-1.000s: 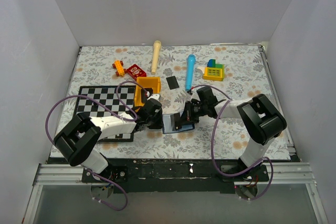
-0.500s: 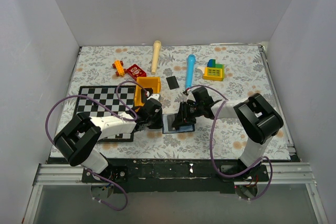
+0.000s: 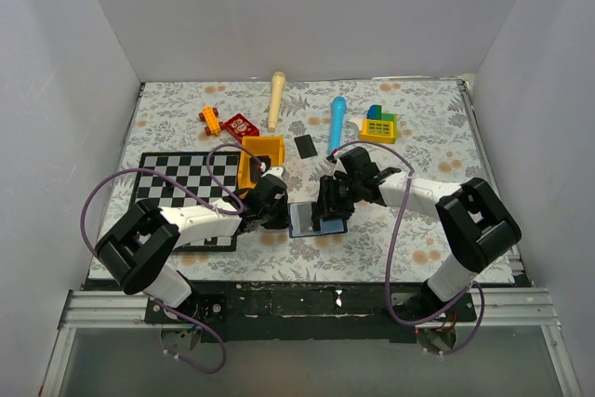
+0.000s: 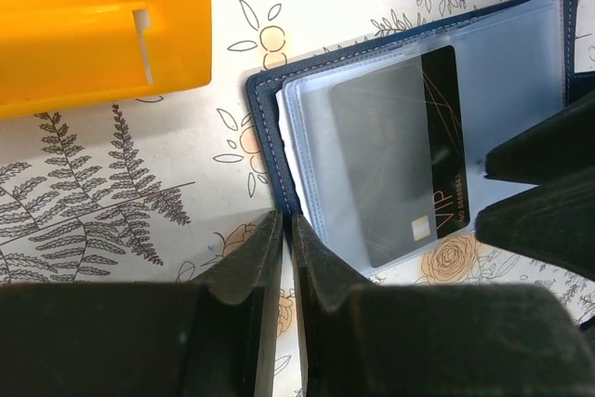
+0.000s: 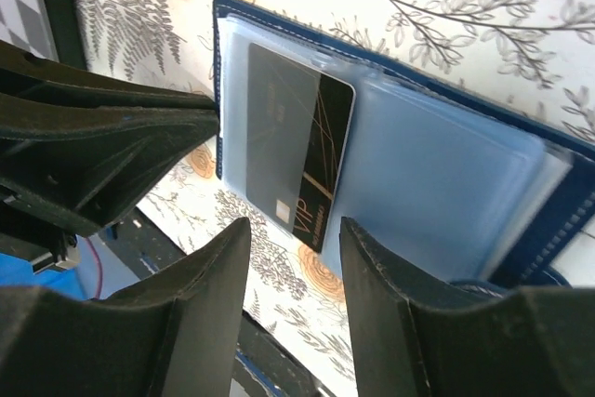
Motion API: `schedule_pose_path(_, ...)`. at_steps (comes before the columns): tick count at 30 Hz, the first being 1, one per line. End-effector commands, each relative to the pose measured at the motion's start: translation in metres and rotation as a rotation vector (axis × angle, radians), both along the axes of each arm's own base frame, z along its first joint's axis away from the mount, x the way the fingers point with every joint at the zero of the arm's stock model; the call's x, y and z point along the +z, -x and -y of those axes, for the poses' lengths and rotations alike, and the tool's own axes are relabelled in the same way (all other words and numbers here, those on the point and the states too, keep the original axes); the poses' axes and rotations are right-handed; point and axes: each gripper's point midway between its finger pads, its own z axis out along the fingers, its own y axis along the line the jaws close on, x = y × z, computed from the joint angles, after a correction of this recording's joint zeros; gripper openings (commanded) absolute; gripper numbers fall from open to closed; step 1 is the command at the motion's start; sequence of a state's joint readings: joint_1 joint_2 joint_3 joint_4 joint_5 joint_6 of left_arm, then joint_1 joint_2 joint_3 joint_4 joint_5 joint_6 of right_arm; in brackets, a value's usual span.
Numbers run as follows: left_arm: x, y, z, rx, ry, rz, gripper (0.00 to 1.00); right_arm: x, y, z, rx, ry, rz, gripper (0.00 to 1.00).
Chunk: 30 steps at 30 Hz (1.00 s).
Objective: Put the credit cards into the card holder
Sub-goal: Insert the credit card into the card holder.
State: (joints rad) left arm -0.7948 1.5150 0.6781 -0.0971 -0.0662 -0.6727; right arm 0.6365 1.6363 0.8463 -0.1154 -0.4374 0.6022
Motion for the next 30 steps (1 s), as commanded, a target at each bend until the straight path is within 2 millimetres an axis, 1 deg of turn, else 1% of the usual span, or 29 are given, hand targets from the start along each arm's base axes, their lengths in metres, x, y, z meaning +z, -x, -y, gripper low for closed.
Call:
schedule_pose_path(1, 0.004, -0.001, 0.004, -0.008, 0.011, 0.008, 0.08, 0.012, -0.007, 0.018, -0.004, 0.111, 0.077, 0.52)
schedule_pose_path(3, 0.004, -0.001, 0.004, -0.008, 0.012, 0.009, 0.08, 0.013, -0.009, 0.025, -0.018, 0.144, 0.099, 0.52)
schedule_pose_path(5, 0.004, -0.002, 0.004, -0.006, 0.012, 0.009, 0.08, 0.01, -0.01, 0.03, -0.027, 0.169, 0.11, 0.47)
schedule_pose_path(7, 0.004, -0.002, 0.005, -0.008, 0.015, 0.008, 0.08, 0.007, -0.011, 0.03, -0.023, 0.173, 0.108, 0.29)
schedule_pose_path(9, 0.004, -0.003, 0.005, -0.008, 0.015, 0.008, 0.08, 0.003, -0.011, 0.028, -0.027, 0.167, 0.101, 0.13)
schedule_pose_path(10, 0.004, -0.002, 0.005, -0.01, 0.015, 0.008, 0.08, 0.001, -0.012, 0.026, -0.03, 0.155, 0.1, 0.08)
schedule_pose_path(12, 0.003, -0.001, 0.005, -0.01, 0.014, 0.007, 0.08, -0.001, -0.014, 0.021, -0.039, 0.133, 0.103, 0.03)
schedule_pose_path(14, 0.003, -0.002, 0.005, -0.009, 0.015, 0.006, 0.08, -0.004, -0.016, 0.019, -0.045, 0.128, 0.103, 0.01)
schedule_pose_path(21, 0.003, -0.001, 0.005, -0.013, 0.015, 0.004, 0.08, -0.009, -0.021, 0.015, -0.054, 0.11, 0.114, 0.01)
schedule_pose_path(30, 0.002, -0.001, 0.006, -0.014, 0.016, -0.001, 0.08, -0.02, -0.015, 0.004, -0.025, 0.118, 0.091, 0.01)
